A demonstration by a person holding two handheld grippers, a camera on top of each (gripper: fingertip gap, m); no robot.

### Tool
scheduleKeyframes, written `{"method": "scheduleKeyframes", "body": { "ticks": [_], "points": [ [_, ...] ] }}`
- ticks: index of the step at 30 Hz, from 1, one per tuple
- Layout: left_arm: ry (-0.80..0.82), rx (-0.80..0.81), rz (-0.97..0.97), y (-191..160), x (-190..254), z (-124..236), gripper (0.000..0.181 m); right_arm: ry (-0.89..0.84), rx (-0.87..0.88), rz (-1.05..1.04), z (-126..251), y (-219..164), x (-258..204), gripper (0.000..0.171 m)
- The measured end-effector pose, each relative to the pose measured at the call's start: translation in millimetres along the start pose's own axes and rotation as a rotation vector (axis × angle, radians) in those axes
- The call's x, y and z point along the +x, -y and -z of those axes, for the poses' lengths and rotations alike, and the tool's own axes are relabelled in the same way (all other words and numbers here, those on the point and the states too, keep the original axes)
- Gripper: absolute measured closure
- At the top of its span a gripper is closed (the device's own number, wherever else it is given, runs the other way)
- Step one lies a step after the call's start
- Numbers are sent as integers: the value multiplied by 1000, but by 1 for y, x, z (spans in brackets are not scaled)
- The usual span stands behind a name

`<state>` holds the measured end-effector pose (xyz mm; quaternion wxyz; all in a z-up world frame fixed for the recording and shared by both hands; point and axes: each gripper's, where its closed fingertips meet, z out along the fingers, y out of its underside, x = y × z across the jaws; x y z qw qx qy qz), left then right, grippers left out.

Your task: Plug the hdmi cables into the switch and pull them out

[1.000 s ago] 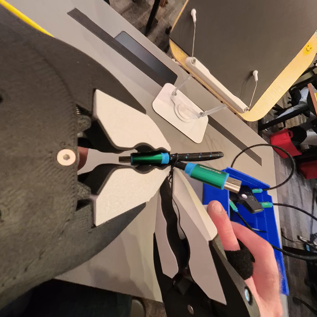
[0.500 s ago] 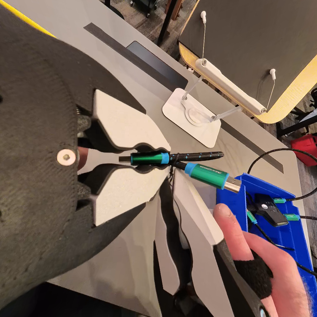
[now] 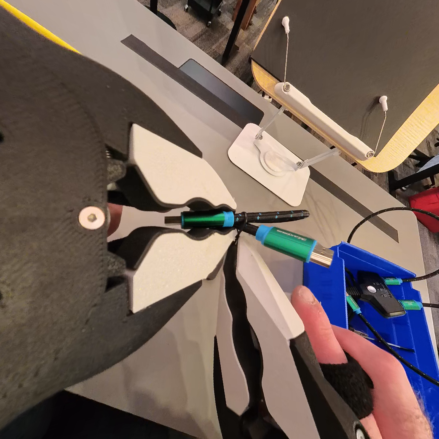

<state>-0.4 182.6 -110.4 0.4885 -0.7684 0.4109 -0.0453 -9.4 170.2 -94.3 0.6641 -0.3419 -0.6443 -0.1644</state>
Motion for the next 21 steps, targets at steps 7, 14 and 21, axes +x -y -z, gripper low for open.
{"method": "scheduleKeyframes", "body": {
  "ticks": [7, 14, 21],
  "points": [
    [10, 18, -27, 3, 1, 1, 173, 42, 21, -115, 3, -1, 2, 171],
    [-4, 27, -9, 5, 1, 4, 173, 0, 18, -72, 3, -4, 5, 171],
    [-2, 19, 0, 4, 0, 5, 173, -9, 15, -54, 3, -7, 3, 154]
  ]
}}
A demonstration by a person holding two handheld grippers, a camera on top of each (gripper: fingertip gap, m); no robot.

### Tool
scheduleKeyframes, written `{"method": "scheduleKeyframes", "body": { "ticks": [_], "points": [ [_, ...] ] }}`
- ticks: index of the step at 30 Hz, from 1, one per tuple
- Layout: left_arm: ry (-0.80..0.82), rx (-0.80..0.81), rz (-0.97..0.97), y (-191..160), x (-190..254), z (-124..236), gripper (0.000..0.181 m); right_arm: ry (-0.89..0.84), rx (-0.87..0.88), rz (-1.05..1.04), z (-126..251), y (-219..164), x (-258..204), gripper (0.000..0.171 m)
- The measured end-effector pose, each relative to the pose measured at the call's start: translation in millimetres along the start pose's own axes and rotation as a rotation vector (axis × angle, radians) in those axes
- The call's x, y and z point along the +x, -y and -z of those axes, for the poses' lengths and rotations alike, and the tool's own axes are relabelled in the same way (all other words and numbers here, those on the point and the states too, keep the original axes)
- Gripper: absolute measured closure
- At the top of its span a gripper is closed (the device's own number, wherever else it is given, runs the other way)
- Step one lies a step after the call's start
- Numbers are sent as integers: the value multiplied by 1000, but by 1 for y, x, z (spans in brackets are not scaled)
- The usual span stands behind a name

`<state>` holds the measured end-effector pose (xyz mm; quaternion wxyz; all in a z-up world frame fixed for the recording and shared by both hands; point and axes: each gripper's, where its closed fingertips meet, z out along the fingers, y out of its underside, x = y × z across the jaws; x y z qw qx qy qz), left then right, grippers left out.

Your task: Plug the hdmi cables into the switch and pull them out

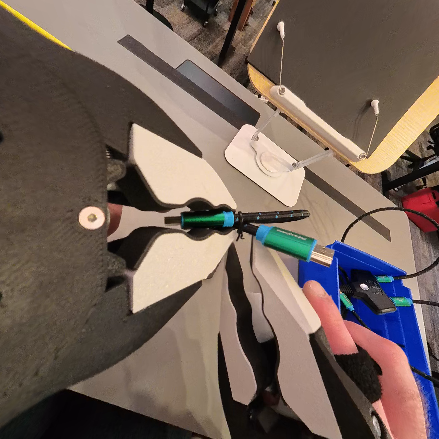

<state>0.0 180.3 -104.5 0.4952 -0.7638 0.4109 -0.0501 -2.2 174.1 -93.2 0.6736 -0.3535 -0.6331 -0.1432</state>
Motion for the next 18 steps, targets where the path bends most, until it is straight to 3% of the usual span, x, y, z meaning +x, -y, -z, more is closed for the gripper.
{"method": "scheduleKeyframes", "body": {
  "ticks": [18],
  "points": [
    [-66, -22, 34, -1, 7, -3, 173, 20, 3, 30, 2, -1, -3, 171]
  ]
}}
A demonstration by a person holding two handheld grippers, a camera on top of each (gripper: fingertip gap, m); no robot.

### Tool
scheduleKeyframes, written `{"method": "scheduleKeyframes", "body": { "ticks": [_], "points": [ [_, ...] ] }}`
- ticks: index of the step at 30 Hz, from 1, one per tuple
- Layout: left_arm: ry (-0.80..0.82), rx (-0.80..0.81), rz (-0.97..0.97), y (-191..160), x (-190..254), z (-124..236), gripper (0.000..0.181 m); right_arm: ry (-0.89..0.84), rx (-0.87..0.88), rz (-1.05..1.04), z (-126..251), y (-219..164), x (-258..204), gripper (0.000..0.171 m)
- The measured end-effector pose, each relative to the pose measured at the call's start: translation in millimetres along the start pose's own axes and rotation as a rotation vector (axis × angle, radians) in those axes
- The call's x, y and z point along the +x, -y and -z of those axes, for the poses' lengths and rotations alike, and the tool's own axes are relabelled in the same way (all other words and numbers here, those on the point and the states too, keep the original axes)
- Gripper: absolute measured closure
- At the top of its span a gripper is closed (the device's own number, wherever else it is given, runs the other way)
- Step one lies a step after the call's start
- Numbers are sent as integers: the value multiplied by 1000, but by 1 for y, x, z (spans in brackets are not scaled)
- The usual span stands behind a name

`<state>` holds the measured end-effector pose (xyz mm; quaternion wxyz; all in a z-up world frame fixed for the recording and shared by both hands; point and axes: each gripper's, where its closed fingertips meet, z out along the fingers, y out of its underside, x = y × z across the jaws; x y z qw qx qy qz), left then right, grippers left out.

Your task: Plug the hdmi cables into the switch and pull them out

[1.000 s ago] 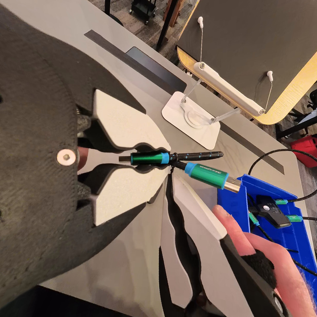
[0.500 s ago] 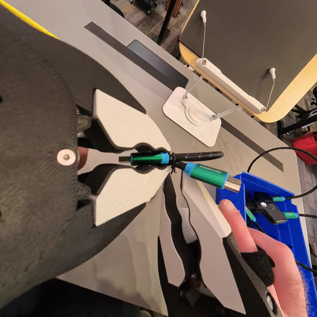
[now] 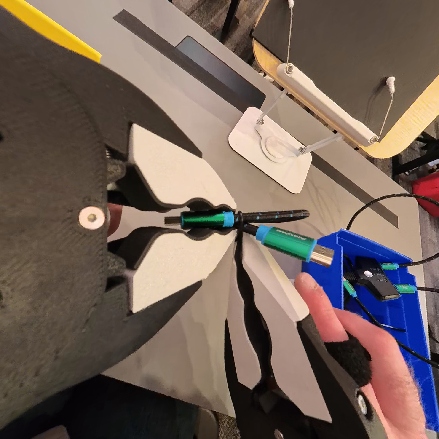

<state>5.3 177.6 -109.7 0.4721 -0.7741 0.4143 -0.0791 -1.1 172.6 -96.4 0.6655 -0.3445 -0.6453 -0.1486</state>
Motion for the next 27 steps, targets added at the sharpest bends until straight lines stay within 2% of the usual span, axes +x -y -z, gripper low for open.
{"method": "scheduleKeyframes", "body": {
  "ticks": [6, 11, 19, 27],
  "points": [
    [3, -1, -9, 2, 1, -2, 173, 21, 8, -53, 2, -1, -1, 171],
    [41, 5, -53, 5, -1, -4, 173, 79, 46, -220, 5, -1, 0, 171],
    [90, 79, -58, 17, -11, 1, 173, 198, 189, -828, 6, 9, 12, 171],
    [167, 180, -88, 30, -19, 3, 172, 351, 460, -1537, 8, 15, 29, 171]
  ]
}}
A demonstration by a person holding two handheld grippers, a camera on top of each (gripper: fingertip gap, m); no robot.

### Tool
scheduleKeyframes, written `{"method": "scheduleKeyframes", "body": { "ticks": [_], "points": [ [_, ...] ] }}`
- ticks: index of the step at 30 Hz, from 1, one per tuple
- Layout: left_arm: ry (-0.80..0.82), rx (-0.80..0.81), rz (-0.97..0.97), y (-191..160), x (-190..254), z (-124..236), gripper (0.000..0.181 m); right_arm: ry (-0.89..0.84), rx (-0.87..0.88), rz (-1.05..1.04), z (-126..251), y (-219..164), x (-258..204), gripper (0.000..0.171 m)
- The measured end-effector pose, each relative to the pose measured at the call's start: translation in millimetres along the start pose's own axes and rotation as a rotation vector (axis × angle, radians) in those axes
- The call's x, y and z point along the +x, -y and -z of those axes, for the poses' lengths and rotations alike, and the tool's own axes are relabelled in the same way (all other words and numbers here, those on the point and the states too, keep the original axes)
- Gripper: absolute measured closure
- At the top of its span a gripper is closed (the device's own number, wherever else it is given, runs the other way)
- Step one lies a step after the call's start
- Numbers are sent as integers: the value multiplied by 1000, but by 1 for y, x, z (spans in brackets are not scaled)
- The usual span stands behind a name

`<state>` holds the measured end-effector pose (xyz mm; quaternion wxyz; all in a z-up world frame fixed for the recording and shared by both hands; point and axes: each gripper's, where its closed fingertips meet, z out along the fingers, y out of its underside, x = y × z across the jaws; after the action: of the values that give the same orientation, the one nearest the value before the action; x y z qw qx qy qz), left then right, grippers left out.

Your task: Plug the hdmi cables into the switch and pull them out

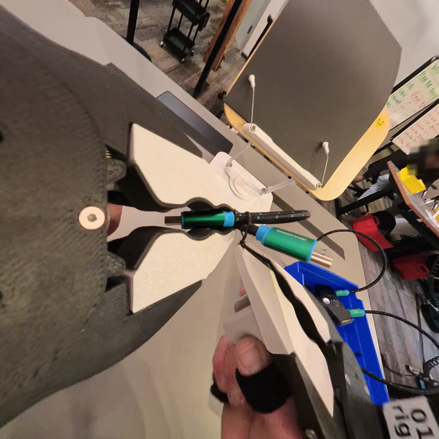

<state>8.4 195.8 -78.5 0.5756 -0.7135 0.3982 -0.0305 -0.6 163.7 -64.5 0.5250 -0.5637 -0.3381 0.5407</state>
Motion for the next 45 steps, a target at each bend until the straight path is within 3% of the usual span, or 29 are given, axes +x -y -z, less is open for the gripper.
{"method": "scheduleKeyframes", "body": {
  "ticks": [6, 15, 19, 26, 37, 45],
  "points": [
    [69, 98, -16, 10, -3, -2, 173, 173, 227, -409, 4, 14, -4, 171],
    [268, 326, -78, 22, -8, 2, 172, 329, 358, -654, 0, 19, -19, 171],
    [238, 304, -74, 19, -6, -2, 172, 272, 312, -509, 0, 15, -14, 171],
    [184, 257, -55, 15, -4, -5, 172, 70, 154, -28, -1, 10, -9, 167],
    [215, 198, -84, 11, -4, -8, 172, -111, 56, 265, -1, 7, -2, 162],
    [224, 180, -98, 7, -3, -9, 173, -130, 52, 265, -1, 9, 1, 170]
  ]
}}
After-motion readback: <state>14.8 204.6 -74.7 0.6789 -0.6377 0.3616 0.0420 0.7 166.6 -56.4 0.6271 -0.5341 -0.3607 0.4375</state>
